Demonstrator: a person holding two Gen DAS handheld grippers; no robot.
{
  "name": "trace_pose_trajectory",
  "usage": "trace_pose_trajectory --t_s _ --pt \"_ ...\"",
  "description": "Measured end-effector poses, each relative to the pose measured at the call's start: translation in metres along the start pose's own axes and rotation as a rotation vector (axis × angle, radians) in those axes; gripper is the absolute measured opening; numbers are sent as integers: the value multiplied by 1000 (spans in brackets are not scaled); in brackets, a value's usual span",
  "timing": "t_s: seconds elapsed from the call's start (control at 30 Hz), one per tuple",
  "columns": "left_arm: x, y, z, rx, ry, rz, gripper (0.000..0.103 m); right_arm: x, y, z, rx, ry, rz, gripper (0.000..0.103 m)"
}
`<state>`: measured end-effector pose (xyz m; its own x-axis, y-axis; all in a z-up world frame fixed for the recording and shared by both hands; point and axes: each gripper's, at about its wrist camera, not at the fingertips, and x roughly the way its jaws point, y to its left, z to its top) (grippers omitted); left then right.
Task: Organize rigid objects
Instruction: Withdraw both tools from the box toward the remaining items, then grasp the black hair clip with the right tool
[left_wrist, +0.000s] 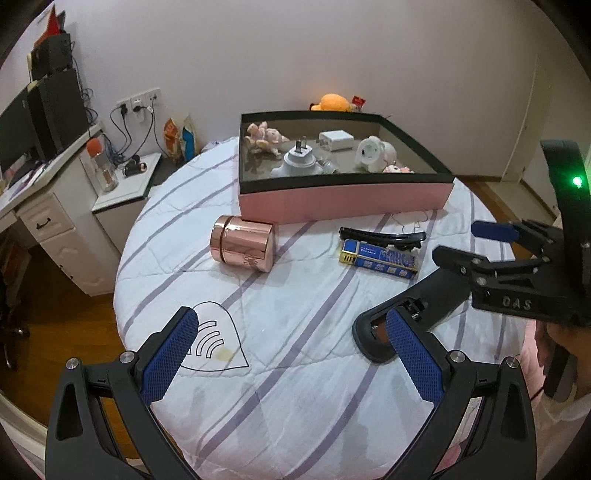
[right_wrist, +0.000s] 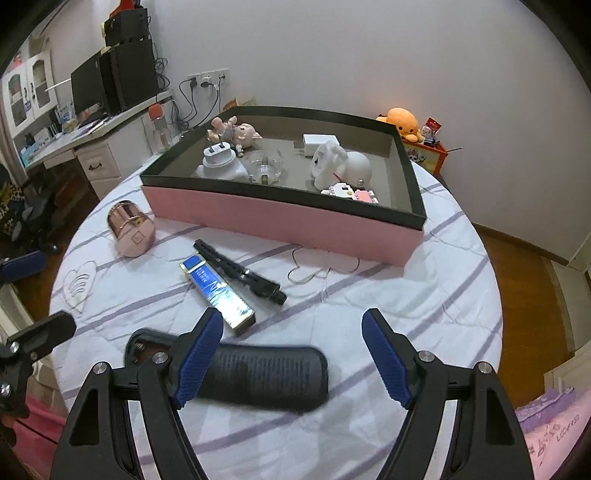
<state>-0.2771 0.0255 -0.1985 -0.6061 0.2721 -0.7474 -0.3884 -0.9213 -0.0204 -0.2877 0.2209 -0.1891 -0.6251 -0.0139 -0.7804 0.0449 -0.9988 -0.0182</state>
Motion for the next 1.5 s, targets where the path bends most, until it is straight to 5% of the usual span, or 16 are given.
trace_pose_trajectory --t_s 0.23,0.43,0.6,0.97,1.2,1.5 --pt "10 3 1 1 19 -9 103 34 3 14 -68 63 -23 79" --pt "17 1 3 14 31 -15 103 49 5 23 -96 89 53 78" --pt "21 -1 3 25 41 -30 103 55 2 31 -85 119 128 62" --pt "26 -7 6 31 49 -54 103 68 8 30 -158 161 128 40" --pt "28 -18 8 35 57 -81 103 70 9 30 -167 158 155 39" --pt "43 -51 25 10 76 -105 103 55 -30 16 -93 161 74 39"
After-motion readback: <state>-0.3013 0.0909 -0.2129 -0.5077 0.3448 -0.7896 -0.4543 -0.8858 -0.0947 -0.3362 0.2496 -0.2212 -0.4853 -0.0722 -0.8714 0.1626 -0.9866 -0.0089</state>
